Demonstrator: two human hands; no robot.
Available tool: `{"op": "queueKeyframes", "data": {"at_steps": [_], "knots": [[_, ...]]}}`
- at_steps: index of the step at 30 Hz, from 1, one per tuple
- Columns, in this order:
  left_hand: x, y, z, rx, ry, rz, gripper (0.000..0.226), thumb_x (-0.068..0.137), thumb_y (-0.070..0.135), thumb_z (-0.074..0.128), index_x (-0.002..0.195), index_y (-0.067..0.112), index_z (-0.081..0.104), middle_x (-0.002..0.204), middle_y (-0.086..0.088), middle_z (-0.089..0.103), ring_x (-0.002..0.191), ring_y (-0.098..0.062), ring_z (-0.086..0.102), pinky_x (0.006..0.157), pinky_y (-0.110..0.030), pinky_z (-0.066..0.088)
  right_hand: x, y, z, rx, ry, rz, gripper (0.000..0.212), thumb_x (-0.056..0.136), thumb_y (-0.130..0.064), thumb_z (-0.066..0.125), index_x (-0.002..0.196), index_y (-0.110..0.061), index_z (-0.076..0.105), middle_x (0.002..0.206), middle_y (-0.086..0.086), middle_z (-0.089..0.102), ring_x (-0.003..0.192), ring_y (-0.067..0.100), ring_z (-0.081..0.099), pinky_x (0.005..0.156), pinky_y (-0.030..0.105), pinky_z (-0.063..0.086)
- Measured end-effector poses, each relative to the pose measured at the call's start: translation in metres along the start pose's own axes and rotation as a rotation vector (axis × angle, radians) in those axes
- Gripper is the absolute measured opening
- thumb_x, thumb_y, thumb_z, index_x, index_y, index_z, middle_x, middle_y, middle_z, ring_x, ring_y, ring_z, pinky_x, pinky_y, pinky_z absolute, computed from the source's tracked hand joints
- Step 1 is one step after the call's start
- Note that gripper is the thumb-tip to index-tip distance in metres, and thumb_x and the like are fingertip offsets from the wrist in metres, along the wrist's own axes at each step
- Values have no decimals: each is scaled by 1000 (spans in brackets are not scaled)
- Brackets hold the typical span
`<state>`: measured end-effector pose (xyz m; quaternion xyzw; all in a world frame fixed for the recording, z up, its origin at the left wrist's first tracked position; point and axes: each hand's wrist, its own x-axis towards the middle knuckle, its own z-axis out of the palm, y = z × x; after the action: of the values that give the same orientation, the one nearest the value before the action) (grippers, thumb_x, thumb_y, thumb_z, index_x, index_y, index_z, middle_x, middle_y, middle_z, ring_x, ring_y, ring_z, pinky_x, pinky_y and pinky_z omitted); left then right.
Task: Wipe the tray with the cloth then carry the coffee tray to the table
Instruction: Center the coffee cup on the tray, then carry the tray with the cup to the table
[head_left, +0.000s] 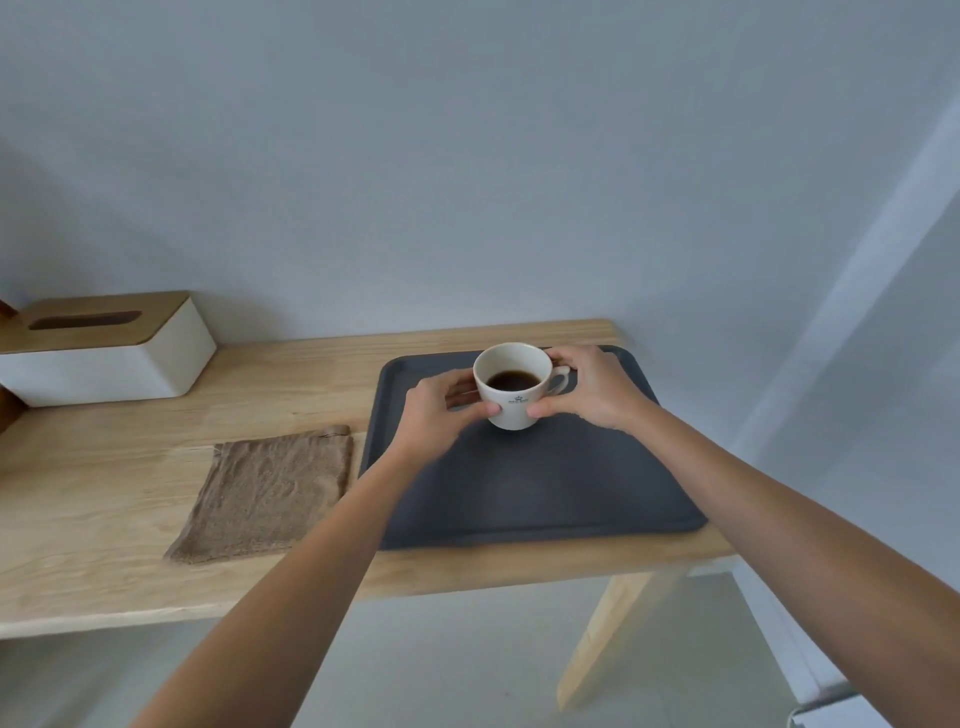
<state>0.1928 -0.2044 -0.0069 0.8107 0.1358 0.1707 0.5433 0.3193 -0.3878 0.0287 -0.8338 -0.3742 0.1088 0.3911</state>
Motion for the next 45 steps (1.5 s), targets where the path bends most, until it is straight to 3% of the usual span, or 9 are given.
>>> {"op": "queueKeyframes", "data": {"at_steps": [9, 12, 15, 19, 22, 28, 32, 41, 45], "knots": [[-14, -3, 12, 10, -12, -38, 54, 72, 18, 83, 122, 15, 64, 111, 2, 72, 103, -5, 68, 99, -34, 53, -15, 19, 9, 20, 9, 20, 62, 57, -31, 90, 113, -21, 65, 104, -8, 70, 98, 9, 61, 75, 18, 43], [-14, 0, 9, 67, -59, -33, 59, 73, 20, 82, 128, 15, 60, 120, 0, 69, 112, -9, 64, 105, -36, 48, -18, 21, 9, 9, -29, 49, 78, 60, -32, 89, 130, -25, 55, 121, -7, 65, 117, 12, 56, 96, 28, 44], [-13, -3, -6, 270, -6, -47, 69, 78, 28, 77, 140, 15, 48, 138, -2, 57, 130, -16, 51, 110, -30, 37, -25, 31, 1, -59, -91, 170, 101, 62, -26, 87, 146, -28, 31, 150, -3, 40, 139, 17, 34, 111, 34, 31], [-19, -23, -42, 642, 125, -140, 60, 92, 32, 58, 145, 11, 38, 147, -16, 42, 137, -34, 36, 111, -46, 32, -44, 57, -8, -299, 65, 306, 77, 80, -27, 73, 146, -23, 34, 152, 8, 34, 140, 28, 29, 113, 41, 29], [-25, -37, -57, 859, 116, -281, 53, 96, 35, 45, 145, 15, 36, 143, -19, 43, 132, -40, 36, 107, -55, 28, -57, 69, -6, -424, 220, 394, 57, 93, -28, 56, 145, -18, 35, 144, 15, 34, 131, 37, 34, 109, 46, 33], [-24, -46, -55, 904, 101, -206, 44, 101, 24, 36, 143, 11, 38, 126, -19, 49, 110, -36, 52, 100, -49, 31, -64, 75, -1, -471, 317, 466, 33, 100, -19, 38, 131, -10, 48, 113, 17, 45, 85, 37, 57, 79, 42, 50], [-19, -51, -53, 903, 107, -175, 38, 101, 20, 33, 136, 8, 43, 117, -20, 51, 97, -36, 53, 95, -47, 33, -70, 76, -3, -524, 328, 485, 35, 100, -19, 37, 133, -13, 47, 107, 20, 53, 95, 39, 56, 77, 41, 45], [6, -15, -12, 814, 25, -34, 41, 101, 17, 35, 140, 9, 42, 122, -25, 49, 104, -40, 53, 97, -46, 32, -128, 75, -46, -516, 399, 543, 37, 101, -17, 33, 135, -10, 44, 106, 25, 53, 97, 41, 55, 85, 47, 49], [14, 14, 27, 755, -39, 55, 43, 100, 17, 36, 142, 9, 41, 124, -26, 48, 109, -40, 51, 99, -45, 31, -175, 81, -76, -514, 489, 591, 38, 101, -17, 33, 137, -12, 44, 107, 25, 54, 98, 40, 54, 81, 40, 43]]}}
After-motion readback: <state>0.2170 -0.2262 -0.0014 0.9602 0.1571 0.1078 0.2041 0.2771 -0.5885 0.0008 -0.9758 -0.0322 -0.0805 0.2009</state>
